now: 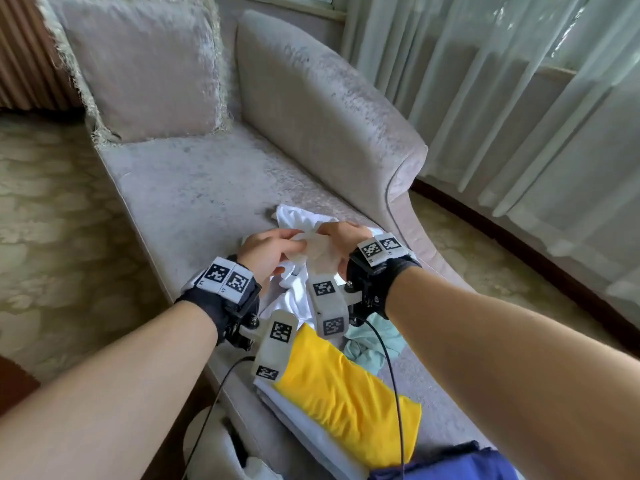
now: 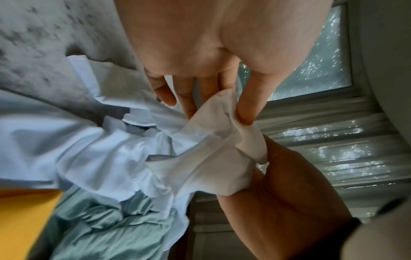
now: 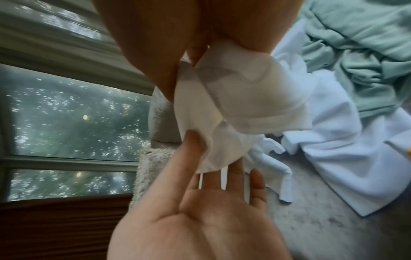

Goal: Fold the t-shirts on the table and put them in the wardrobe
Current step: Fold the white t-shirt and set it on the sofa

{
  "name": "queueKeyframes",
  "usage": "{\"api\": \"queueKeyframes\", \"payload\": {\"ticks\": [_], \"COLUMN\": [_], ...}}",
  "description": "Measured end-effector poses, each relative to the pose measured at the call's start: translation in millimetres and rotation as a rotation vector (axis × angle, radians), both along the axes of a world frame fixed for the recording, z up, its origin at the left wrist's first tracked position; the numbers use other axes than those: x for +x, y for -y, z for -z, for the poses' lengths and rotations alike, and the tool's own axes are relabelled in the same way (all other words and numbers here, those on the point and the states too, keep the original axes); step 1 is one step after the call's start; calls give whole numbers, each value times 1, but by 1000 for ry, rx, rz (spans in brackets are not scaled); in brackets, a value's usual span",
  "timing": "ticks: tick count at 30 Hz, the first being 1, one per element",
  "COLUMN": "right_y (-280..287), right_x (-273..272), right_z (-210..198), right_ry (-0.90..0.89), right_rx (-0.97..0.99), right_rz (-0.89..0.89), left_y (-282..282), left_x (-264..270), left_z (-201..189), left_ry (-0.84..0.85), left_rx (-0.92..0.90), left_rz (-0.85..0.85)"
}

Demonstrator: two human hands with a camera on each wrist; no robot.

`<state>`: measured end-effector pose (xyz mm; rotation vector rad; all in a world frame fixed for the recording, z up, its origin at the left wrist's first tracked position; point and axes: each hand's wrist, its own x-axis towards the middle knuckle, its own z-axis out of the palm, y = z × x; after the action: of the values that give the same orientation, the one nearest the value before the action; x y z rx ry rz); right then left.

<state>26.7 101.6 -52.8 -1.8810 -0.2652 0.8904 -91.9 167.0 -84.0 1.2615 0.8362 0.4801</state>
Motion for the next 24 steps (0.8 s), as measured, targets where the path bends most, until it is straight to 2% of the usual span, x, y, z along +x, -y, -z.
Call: {"api": "queueKeyframes", "payload": {"ticks": [1, 5, 10, 15, 18, 22, 24], "right_y": [-2, 17, 36, 52, 63, 79, 86], "right_x": [2, -39, -83, -141, -181, -236, -260], "right_z": [-5, -72, -135, -191, -221, -248, -255], "right_ry": [13, 27, 43, -3, -18, -54, -125], "right_rx": [74, 271, 446, 625, 667, 699, 707], "right_rz": [38, 20, -65, -199, -313, -406, -482], "left_y": [1, 13, 36, 58, 71, 81, 88], "left_x": [-5, -29, -75, -132, -167, -229, -266], "left_z": [-12, -58, -117, -162, -184, -214, -226], "left_ry": [39, 226, 364, 312, 289, 114, 104], "left_rx": [-19, -95, -21, 125, 246, 413, 443], "left_rz": [-13, -47, 33, -28, -86, -322, -403]}}
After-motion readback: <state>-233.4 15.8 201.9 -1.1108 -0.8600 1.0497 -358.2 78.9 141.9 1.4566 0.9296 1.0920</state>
